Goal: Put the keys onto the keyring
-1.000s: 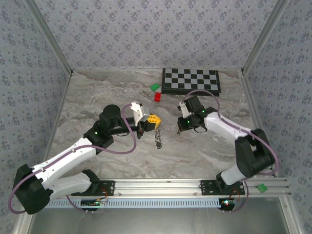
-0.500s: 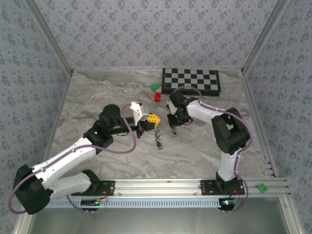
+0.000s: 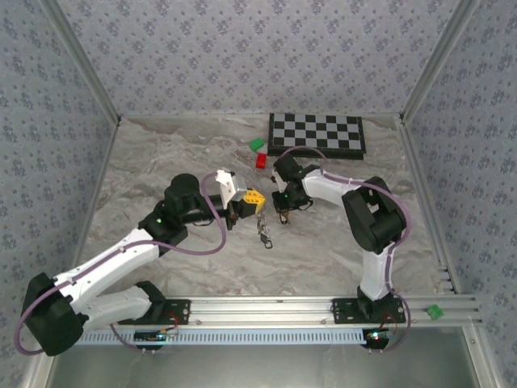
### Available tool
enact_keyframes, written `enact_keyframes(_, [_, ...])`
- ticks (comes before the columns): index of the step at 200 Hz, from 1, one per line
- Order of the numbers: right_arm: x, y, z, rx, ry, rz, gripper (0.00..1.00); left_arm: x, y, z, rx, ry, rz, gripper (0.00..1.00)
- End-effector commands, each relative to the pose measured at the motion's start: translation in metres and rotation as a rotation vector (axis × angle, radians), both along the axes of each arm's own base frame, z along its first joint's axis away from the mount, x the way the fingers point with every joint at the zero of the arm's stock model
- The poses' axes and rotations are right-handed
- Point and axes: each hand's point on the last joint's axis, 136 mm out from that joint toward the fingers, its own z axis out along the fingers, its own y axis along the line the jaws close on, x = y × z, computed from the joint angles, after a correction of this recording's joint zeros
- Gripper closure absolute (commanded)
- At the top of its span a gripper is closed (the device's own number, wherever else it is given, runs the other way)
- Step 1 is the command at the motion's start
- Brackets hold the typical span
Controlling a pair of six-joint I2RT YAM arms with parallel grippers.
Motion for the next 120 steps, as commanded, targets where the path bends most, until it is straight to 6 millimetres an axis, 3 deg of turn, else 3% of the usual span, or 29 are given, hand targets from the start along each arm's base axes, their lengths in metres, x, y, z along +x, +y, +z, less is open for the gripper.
enact_keyframes(1, [-0.009, -0.005, 0.001, -0.010, 0.008, -0.020, 0.81, 0.000, 0.003, 0.019, -0.053, -0.047, 0.004, 1.00])
enact_keyframes(26, [-0.007, -0.003, 0.020, 0.030, -0.029, -0.028, 0.78, 0.002, 0.004, 0.019, -0.055, -0.048, 0.016, 1.00])
enact_keyframes(42, [-0.001, -0.001, 0.044, 0.069, -0.087, -0.031, 0.75, 0.004, 0.005, 0.020, -0.063, -0.052, 0.031, 1.00])
enact_keyframes(49, [-0.009, -0.007, 0.041, 0.064, -0.085, -0.033, 0.73, 0.005, 0.005, 0.021, -0.069, -0.051, 0.040, 1.00])
enact_keyframes(75, [-0.006, -0.013, 0.081, 0.124, -0.215, -0.041, 0.70, 0.013, 0.007, 0.026, -0.104, -0.045, 0.079, 1.00])
enact_keyframes(102, [-0.009, -0.024, 0.137, 0.233, -0.436, -0.046, 0.69, 0.024, 0.009, 0.035, -0.164, -0.032, 0.132, 1.00])
enact_keyframes(120, [-0.019, -0.023, 0.193, 0.417, -0.673, -0.011, 0.67, 0.034, 0.012, 0.041, -0.229, -0.005, 0.181, 1.00])
